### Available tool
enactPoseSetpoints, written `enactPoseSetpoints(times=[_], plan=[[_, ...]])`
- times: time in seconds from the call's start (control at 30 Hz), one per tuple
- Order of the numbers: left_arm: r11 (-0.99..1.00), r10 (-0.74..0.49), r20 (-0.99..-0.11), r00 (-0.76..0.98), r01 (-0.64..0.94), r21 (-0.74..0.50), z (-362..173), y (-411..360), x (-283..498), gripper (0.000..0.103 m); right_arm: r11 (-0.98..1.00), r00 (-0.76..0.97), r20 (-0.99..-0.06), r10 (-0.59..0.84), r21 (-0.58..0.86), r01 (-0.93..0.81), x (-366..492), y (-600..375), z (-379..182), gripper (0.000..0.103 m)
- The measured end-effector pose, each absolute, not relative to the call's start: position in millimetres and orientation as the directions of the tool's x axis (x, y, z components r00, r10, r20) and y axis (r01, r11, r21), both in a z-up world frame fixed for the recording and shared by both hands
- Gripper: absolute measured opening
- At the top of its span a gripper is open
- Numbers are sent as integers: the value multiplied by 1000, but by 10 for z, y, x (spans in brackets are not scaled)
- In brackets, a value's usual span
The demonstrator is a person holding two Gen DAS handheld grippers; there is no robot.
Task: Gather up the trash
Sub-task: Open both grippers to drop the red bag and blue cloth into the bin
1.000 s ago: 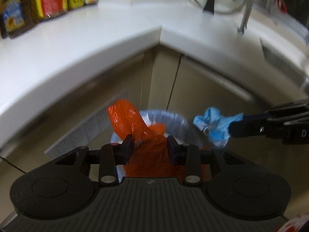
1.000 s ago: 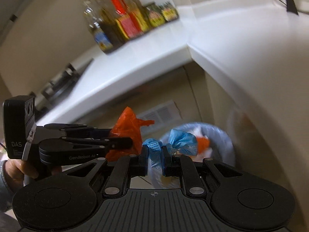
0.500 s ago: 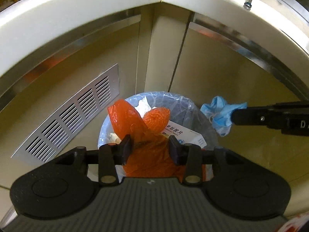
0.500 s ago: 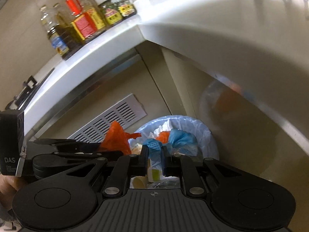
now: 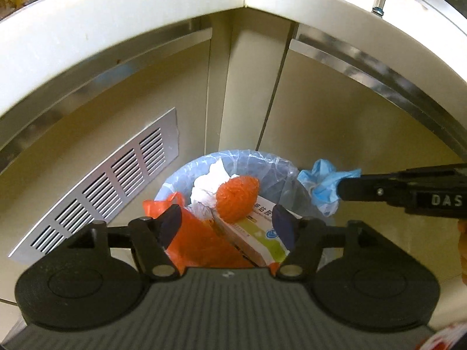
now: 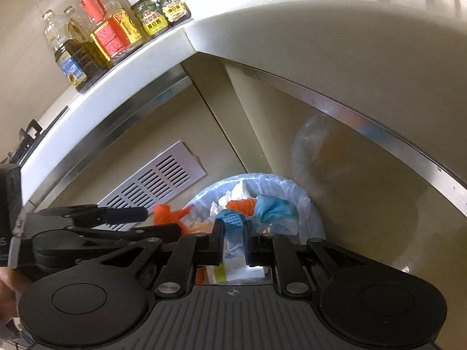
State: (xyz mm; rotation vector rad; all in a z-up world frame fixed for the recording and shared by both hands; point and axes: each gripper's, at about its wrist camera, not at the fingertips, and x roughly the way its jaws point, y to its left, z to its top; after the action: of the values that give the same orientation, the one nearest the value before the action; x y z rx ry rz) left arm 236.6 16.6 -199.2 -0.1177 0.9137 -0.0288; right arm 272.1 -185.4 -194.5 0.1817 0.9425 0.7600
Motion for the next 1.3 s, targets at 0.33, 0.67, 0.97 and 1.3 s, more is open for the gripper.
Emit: enactPoseSetpoints(times=[0.33,0.67,0.97,1.3], plan=[[987,-37,-797,603,-103,-123,-1877,236,2141,50,733,354,-665,658,458,-503,2842,-1782,-2030,22],[980,-22,-834,551,-154,-127,-2014,222,2003,43,769,368,-698,614,424,-478,2879,-1806,-2102,40],[984,-8,-869,495,-152,-95,-2364,134,2200,8,796,361,-733,576,403,-452,2833,-1863,-2181,40],[994,14,-892,453,-102,-37,-2657,18,2466,7,820,353,-761,545,395,-415,2813,-1990,-2244,40]])
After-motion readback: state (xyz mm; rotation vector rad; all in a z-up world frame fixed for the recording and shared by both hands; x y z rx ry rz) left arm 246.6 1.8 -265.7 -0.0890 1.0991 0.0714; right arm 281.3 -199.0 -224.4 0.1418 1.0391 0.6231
